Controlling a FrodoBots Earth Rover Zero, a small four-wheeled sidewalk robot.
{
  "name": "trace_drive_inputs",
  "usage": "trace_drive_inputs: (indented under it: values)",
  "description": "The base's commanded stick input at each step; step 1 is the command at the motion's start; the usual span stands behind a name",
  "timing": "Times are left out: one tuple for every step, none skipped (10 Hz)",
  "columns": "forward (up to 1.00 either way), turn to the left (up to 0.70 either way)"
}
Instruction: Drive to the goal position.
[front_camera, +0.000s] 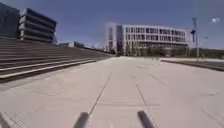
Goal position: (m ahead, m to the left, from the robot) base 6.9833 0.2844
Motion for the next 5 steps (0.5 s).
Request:
trace_drive_inputs:
  values:
    - [0.7, 0.0]
    - [0.7, 0.0]
    - [0.7, 0.0]
    - [0.7, 0.0]
    - [0.7, 0.0]
